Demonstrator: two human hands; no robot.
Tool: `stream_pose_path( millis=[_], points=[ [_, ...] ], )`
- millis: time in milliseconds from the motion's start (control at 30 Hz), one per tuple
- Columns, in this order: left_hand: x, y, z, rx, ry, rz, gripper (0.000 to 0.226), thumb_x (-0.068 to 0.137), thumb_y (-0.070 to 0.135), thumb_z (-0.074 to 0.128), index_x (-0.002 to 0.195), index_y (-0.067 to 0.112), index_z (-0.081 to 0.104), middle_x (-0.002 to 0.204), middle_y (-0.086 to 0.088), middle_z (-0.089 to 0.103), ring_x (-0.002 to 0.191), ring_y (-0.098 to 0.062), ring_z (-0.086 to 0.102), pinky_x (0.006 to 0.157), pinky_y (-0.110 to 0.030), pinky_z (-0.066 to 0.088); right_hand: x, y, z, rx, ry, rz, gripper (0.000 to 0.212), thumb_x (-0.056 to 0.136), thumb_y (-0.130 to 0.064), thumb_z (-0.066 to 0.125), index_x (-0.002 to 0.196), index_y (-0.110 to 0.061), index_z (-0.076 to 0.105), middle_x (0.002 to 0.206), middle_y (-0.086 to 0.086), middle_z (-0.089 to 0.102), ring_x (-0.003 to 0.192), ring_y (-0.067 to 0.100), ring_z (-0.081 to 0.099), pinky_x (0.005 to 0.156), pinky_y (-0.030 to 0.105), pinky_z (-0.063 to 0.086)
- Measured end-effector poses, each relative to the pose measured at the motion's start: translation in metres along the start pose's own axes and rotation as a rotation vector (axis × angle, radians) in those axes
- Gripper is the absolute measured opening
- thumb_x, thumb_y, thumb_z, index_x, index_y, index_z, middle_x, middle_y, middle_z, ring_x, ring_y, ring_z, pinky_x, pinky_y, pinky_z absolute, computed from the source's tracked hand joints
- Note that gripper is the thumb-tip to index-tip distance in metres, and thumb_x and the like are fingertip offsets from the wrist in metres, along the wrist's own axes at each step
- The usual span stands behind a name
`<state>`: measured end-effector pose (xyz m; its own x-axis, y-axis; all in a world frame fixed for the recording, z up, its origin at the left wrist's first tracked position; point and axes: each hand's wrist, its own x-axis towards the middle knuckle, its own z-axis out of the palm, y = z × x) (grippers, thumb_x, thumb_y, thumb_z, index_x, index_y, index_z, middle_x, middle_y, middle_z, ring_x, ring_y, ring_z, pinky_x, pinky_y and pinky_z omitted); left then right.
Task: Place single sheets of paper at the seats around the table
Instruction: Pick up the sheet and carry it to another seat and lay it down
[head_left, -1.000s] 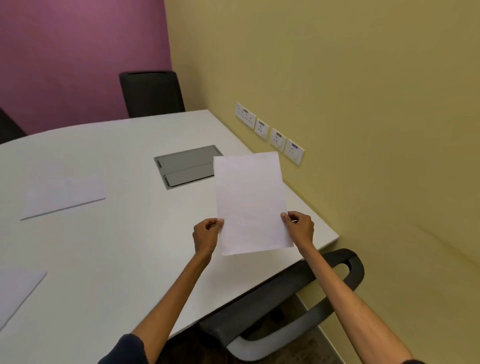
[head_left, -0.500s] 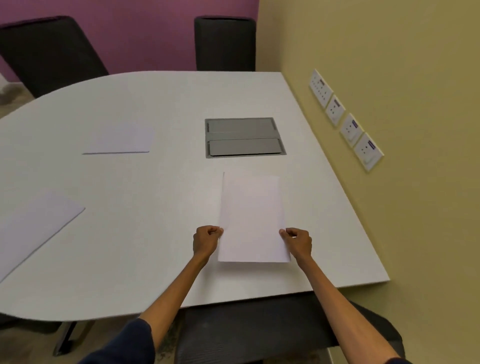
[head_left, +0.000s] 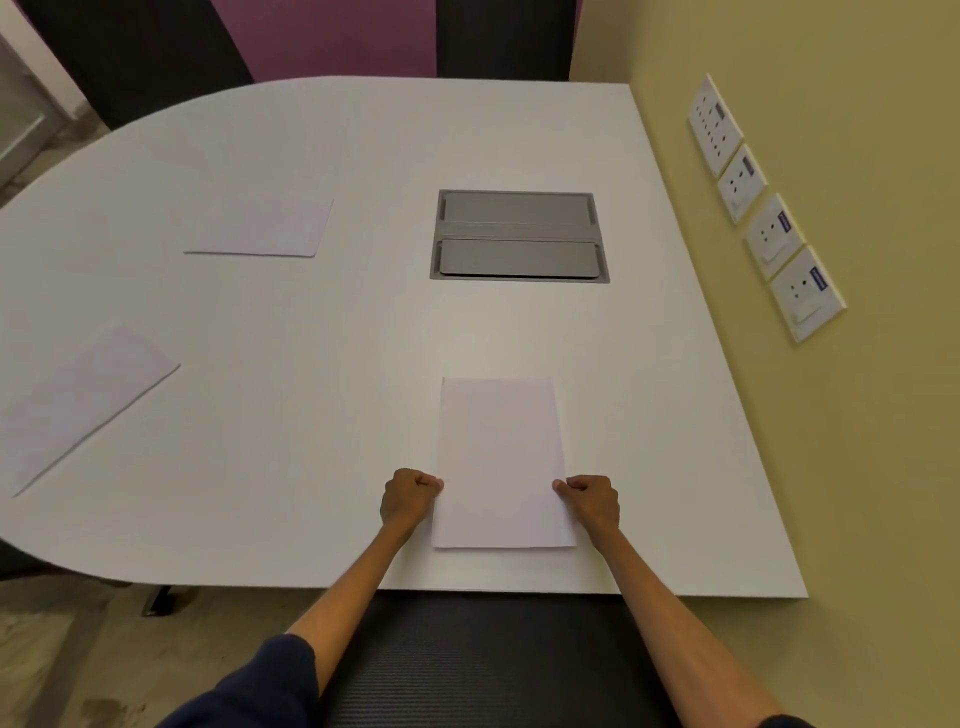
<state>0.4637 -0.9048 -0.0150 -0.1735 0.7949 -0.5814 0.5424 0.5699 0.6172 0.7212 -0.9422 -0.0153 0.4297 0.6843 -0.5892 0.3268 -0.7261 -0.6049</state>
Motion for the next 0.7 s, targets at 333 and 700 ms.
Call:
stream_pose_path(
  millis=[333,700],
  points=[
    [-0.001,-0.006,0.010,0.084,0.049,0.033,0.016,0.088,0.017,0.067,0.085,0.003,0.074,0.096,-0.008,0.074,0.095,-0.028,0.069,0.085,-0.036,0.054,0.003,0.009,0.005,-0.084,0.013,0.056,0.035,0.083,-0.031,0.072,0.109,-0.007,0.071,0.112,0.009,0.071,0.104,0.029,0.065,0.091,0.037,0.051],
    [0.000,-0.010,0.012,0.160,0.102,0.052,0.029,0.084,0.024,0.071,0.108,0.012,0.062,0.103,-0.006,0.069,0.097,-0.026,0.065,0.082,-0.034,0.049,0.006,0.012,0.013,-0.098,0.076,0.066,0.026,0.079,-0.030,0.075,0.089,-0.006,0.073,0.094,0.009,0.072,0.092,0.031,0.067,0.085,0.037,0.052]
  ],
)
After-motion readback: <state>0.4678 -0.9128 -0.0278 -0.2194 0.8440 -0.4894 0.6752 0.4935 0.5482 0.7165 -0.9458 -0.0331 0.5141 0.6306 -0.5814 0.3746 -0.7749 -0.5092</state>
